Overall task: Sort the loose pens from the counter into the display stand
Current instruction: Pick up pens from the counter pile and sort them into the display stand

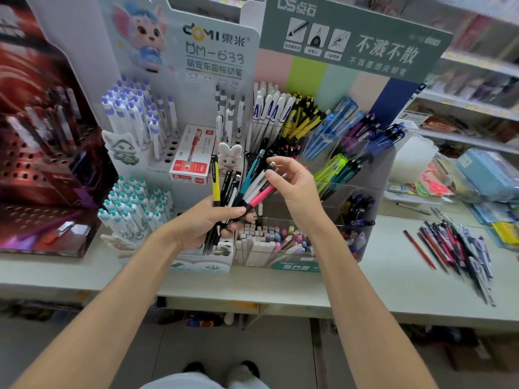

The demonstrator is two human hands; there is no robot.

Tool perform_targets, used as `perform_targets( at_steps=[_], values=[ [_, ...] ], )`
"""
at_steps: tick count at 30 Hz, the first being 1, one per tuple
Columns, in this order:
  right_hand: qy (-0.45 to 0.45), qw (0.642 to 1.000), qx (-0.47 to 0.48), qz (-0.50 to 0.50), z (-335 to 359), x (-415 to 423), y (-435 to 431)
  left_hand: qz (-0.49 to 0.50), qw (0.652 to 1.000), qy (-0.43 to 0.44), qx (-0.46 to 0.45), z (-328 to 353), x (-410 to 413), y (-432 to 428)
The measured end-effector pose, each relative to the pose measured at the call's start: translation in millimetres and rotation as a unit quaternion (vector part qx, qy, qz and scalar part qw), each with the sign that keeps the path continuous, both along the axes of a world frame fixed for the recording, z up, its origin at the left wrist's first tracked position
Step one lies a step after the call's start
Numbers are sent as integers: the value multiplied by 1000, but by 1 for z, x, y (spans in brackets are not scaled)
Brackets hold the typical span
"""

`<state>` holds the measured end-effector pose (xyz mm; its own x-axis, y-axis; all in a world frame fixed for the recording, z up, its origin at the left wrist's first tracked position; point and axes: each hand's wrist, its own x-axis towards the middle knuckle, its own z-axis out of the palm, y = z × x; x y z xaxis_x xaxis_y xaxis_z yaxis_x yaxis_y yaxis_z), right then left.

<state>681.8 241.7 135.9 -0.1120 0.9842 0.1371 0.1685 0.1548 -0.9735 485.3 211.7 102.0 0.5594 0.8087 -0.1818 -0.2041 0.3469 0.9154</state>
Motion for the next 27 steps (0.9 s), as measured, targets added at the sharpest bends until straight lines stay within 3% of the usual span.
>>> perform_targets(
  at_steps=[4,9,14,21,27],
  values=[
    [-99,994,15,48,0,-6,-2,-10,1000,8,3,-4,2,-2],
    [-3,999,38,-24,9,3,2,-24,999,44,12,-17,-7,-8],
    [12,980,129,-153,12,18,4,107,994,11,-36,-29,-13,-13],
    [-195,951,183,-157,-42,11,5,171,985,29,7,-31,-19,-10],
    [-343,927,148,-19,-85,-13,7,159,986,42,11,-28,-11,-8]
  ],
)
